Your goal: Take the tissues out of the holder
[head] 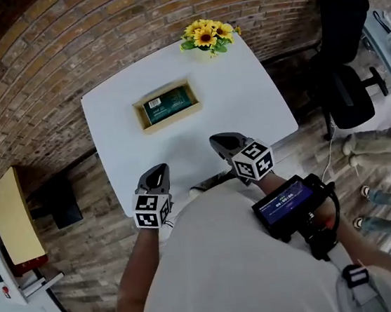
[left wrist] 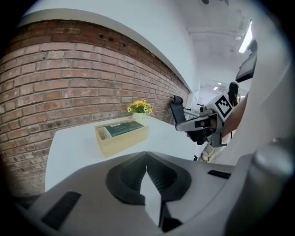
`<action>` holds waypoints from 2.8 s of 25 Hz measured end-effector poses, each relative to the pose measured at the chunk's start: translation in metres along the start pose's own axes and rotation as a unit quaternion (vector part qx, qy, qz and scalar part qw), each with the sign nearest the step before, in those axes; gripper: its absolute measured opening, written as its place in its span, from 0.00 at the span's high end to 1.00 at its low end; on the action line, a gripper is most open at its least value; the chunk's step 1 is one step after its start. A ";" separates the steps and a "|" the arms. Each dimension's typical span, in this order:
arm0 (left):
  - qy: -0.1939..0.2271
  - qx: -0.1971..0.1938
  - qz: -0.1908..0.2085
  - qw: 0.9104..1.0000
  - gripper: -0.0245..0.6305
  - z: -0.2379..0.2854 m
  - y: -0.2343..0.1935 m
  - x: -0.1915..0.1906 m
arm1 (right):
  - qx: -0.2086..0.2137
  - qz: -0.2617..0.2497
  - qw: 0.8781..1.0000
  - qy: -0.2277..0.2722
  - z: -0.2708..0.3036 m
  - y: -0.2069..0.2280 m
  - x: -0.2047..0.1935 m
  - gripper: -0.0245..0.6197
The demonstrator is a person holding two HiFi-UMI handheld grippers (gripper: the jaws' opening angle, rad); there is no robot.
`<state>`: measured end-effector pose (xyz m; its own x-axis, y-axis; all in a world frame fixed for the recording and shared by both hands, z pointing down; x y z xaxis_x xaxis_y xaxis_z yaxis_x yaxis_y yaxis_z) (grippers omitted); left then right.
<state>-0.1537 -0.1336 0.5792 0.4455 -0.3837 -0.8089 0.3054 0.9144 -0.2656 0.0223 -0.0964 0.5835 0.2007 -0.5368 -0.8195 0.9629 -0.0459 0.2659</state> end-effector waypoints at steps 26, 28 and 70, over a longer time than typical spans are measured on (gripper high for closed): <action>-0.089 -0.009 0.091 0.992 0.95 0.068 -0.045 0.070 | 0.013 0.044 0.999 -0.015 0.038 0.060 0.018 0.95; -0.105 -0.020 0.107 0.988 0.95 0.073 -0.049 0.075 | 0.011 0.046 0.999 -0.015 0.038 0.061 0.019 0.95; -0.432 -0.164 0.284 0.840 0.55 0.165 -0.112 0.085 | -0.031 0.111 0.993 -0.025 0.030 0.106 0.000 0.95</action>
<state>-0.0112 -0.2899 0.6270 0.9291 0.3054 -0.2084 -0.3476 0.9136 -0.2110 0.1186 -0.1263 0.6272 0.4024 -0.5691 -0.7171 0.9050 0.1291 0.4053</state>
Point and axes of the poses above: the fingertips, and each gripper's own axes: z forward along the fingers, y to its right, x out of its top, the point moved 2 cm from there along -z, backward along the fingers, and after that the axes turned 14 degrees about -x, right-handed, at the moved point
